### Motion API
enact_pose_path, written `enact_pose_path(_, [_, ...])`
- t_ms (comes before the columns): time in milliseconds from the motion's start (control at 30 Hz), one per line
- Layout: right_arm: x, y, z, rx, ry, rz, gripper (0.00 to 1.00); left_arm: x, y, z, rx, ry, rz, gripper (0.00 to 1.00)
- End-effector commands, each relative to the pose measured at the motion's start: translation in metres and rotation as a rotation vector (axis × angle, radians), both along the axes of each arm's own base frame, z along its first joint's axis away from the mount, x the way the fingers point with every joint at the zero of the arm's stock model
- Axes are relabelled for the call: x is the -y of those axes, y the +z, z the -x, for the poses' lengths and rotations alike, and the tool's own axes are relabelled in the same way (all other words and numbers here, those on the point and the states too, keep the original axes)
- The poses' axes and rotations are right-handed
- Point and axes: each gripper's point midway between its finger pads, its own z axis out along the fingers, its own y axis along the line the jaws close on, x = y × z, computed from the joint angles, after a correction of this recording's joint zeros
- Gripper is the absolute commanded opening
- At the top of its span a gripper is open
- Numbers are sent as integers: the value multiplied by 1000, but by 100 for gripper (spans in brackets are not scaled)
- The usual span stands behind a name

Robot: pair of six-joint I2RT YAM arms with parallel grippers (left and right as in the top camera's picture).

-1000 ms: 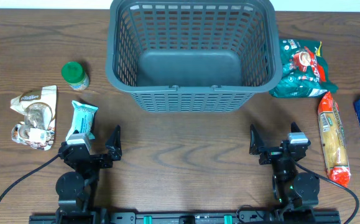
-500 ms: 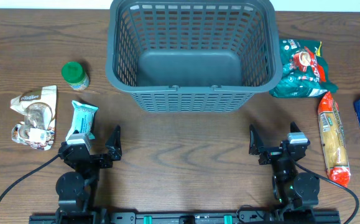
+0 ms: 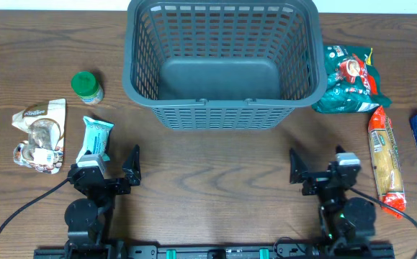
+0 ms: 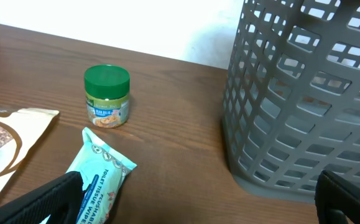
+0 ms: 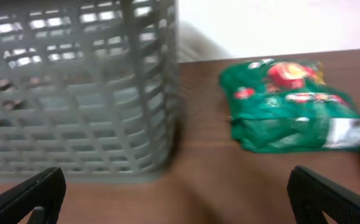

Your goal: Pack container

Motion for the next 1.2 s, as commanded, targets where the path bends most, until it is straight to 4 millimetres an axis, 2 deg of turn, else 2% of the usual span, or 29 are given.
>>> enact_pose_path(0, [28,56,9,87,-150,11,99,-1,-12,0,-25,2,-6,99])
enact_pose_path(133, [41,115,21,117,-220,42,99,-1,-12,0,-25,2,-6,98])
enact_pose_path(233, [42,157,21,100,-218,90,99,-1,-12,0,-25,2,-6,99])
enact_pose_path(367, [42,198,7,-23,-203,188,99,-1,-12,0,-25,2,-6,99])
enact_pose_path(500, [40,224,-15,-200,-159,308,99,-1,-12,0,-25,2,-6,99])
enact_pose_path(700, [47,241,-42,-456,-136,377,99,-1,-12,0,-25,2,-6,99])
enact_pose_path(900, [66,251,-62,-568,-155,331,99,-1,-12,0,-25,2,-6,99])
enact_pose_path(1033, [71,247,-78,-585,-100,224,99,-1,-12,0,-25,2,-6,99])
enact_pose_path(1167, [84,233,-97,-612,-67,153,99,-1,-12,0,-25,2,-6,99])
